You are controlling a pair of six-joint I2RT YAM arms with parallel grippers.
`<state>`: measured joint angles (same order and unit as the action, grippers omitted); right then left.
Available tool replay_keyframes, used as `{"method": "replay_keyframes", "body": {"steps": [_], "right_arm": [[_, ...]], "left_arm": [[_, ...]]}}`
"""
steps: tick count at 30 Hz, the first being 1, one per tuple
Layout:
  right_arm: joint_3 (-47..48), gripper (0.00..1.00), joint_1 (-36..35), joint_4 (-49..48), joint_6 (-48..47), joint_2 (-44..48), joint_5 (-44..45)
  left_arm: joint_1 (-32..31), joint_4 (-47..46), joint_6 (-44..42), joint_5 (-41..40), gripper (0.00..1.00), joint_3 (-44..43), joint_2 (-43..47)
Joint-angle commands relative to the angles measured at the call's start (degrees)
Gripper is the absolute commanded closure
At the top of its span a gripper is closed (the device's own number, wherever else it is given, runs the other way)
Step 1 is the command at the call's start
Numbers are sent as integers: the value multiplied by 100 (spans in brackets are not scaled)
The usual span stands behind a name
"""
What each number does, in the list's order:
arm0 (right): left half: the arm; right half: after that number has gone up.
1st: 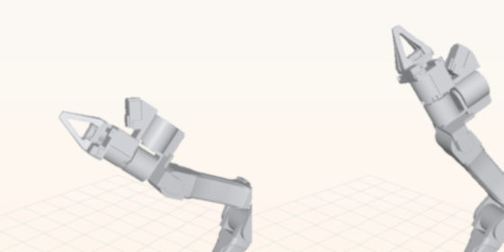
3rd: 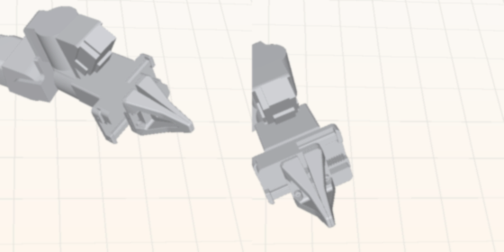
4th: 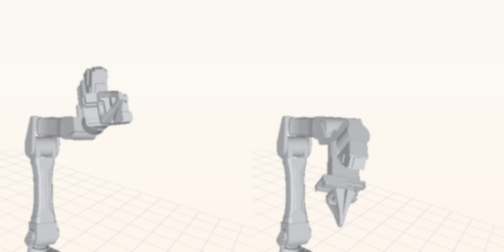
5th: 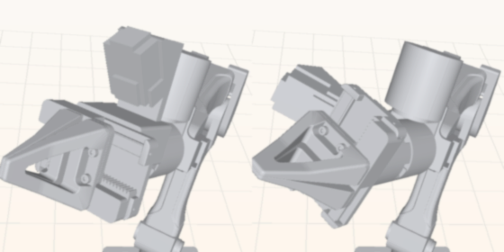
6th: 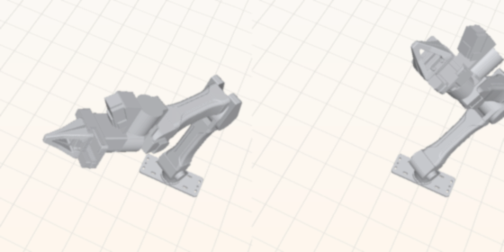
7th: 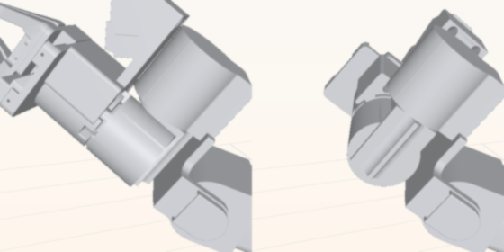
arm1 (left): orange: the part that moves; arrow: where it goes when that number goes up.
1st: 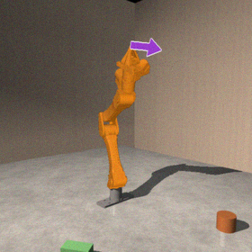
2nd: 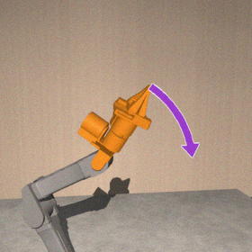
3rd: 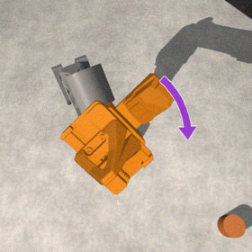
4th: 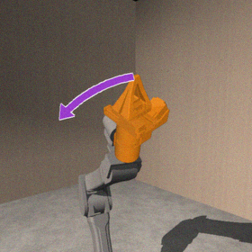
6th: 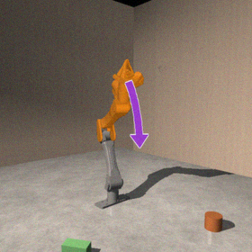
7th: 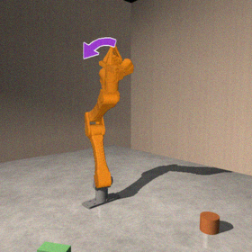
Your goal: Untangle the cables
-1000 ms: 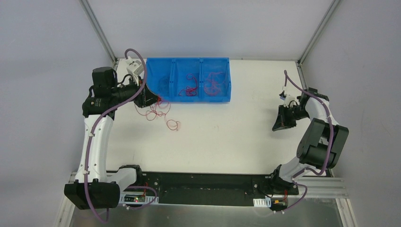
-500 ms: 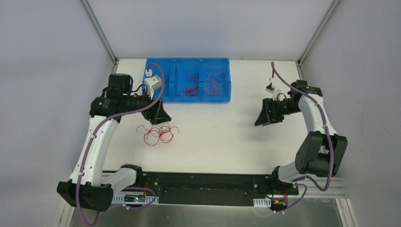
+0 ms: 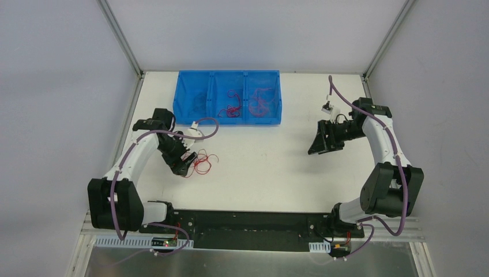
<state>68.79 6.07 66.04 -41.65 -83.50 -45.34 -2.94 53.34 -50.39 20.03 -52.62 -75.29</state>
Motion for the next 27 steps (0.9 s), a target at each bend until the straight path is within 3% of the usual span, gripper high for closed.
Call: {"method": "replay_keyframes", "body": {"steps": [1,6,10,11,15,17,21,24,27], "right_arm": [[89,29,-115,71,124,138,-188],[182,31,-205,44,222,95,-186],[220,32,-261,-166,457,50,-217],[247,33,-271,-192,513,22,-241],[420,34,-290,-197,643,-18,-294],[524,35,-306,-176,640,12,-305],[643,32,-381,-332,709,198,-532],[642,26,-461,-764,941,398,-749],[559,18,-553,-1365,1289,695,-923]], "left_arm": [[4,-1169,-228,-876,24,381,-497],[-3,-1451,235,-870,55,168,-631],[-83,-1417,206,-449,95,181,-106],[-107,-1381,215,-395,100,171,-10],[-124,-892,569,428,100,-300,445],[-228,-506,950,1055,100,-1015,809],[-725,-349,2556,2879,100,-3041,1081],[-918,-904,4406,3891,100,-4962,480],[-957,-1408,5677,4438,100,-6423,-197]]}}
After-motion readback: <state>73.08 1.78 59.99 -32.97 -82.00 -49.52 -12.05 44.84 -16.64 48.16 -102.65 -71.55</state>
